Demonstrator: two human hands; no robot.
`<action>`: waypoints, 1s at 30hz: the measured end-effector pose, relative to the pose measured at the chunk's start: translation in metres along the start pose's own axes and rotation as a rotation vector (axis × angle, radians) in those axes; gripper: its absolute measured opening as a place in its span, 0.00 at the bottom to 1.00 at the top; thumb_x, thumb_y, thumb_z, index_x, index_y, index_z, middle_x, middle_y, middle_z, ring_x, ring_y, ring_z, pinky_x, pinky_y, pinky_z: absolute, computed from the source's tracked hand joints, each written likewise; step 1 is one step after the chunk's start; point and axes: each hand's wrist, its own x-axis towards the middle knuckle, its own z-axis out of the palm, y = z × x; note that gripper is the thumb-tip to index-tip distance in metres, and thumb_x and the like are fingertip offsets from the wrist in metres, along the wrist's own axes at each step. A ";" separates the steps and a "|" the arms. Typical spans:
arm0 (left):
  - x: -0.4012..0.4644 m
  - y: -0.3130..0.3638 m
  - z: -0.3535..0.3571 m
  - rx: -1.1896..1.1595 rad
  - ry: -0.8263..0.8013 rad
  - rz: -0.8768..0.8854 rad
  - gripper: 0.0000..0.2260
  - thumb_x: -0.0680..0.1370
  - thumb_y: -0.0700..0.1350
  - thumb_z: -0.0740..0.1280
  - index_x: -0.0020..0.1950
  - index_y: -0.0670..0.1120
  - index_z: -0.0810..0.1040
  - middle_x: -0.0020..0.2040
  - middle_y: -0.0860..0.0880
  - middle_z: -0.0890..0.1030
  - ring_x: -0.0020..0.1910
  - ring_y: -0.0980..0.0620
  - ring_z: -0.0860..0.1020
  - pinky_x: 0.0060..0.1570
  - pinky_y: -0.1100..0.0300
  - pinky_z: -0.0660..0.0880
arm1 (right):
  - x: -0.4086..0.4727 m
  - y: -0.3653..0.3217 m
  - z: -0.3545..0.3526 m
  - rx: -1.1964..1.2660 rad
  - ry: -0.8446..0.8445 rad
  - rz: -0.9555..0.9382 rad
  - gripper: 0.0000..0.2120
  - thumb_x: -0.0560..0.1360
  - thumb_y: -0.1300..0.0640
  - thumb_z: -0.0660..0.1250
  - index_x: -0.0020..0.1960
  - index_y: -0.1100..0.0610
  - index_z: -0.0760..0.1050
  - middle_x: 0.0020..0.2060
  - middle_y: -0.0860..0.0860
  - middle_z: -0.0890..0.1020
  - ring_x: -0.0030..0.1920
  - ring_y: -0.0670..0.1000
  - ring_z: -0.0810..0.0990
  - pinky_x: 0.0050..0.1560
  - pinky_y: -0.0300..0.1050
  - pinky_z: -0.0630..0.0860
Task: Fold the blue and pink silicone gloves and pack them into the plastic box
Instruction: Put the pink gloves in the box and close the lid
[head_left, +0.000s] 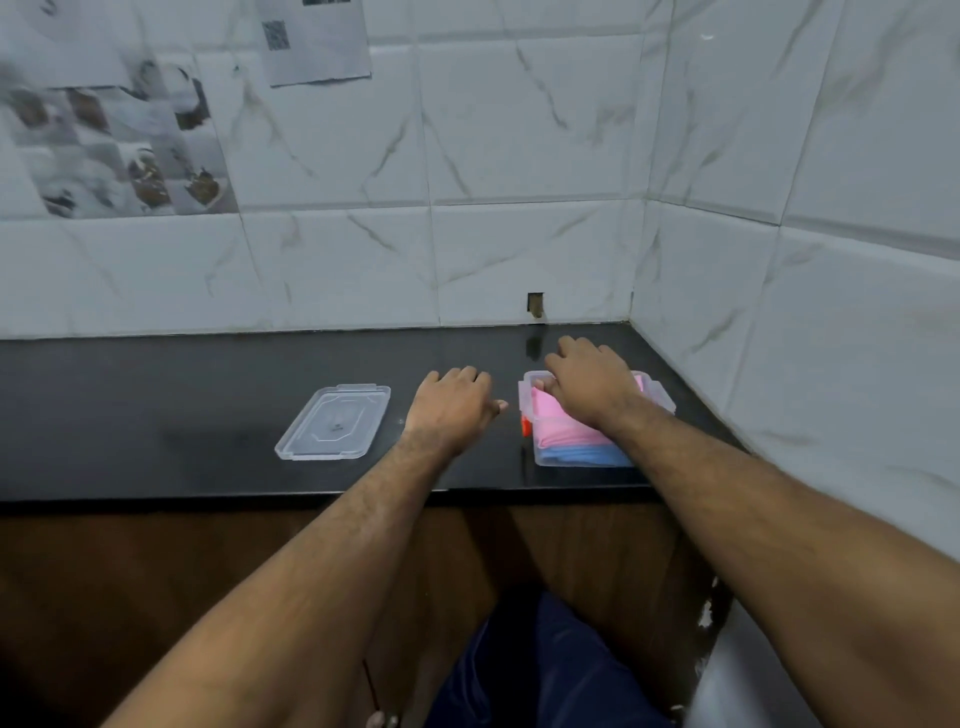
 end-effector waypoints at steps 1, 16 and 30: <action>-0.006 -0.006 -0.001 0.007 0.012 -0.021 0.20 0.83 0.61 0.58 0.62 0.47 0.77 0.59 0.47 0.81 0.60 0.46 0.79 0.58 0.48 0.72 | 0.001 -0.013 0.001 0.004 0.031 -0.028 0.20 0.84 0.42 0.56 0.61 0.56 0.77 0.57 0.54 0.76 0.58 0.56 0.75 0.55 0.53 0.72; -0.082 -0.068 0.030 0.060 -0.166 -0.351 0.19 0.80 0.52 0.68 0.67 0.45 0.72 0.66 0.45 0.74 0.66 0.44 0.74 0.64 0.49 0.70 | -0.007 -0.148 0.047 0.268 -0.140 -0.179 0.22 0.80 0.57 0.67 0.73 0.60 0.69 0.70 0.57 0.69 0.67 0.57 0.74 0.67 0.52 0.75; -0.061 -0.077 0.093 -0.056 -0.077 -0.600 0.16 0.85 0.47 0.60 0.71 0.42 0.69 0.66 0.43 0.74 0.68 0.44 0.72 0.70 0.52 0.66 | 0.028 -0.161 0.111 0.737 -0.234 -0.004 0.16 0.84 0.55 0.61 0.69 0.59 0.75 0.70 0.54 0.75 0.70 0.54 0.71 0.70 0.50 0.67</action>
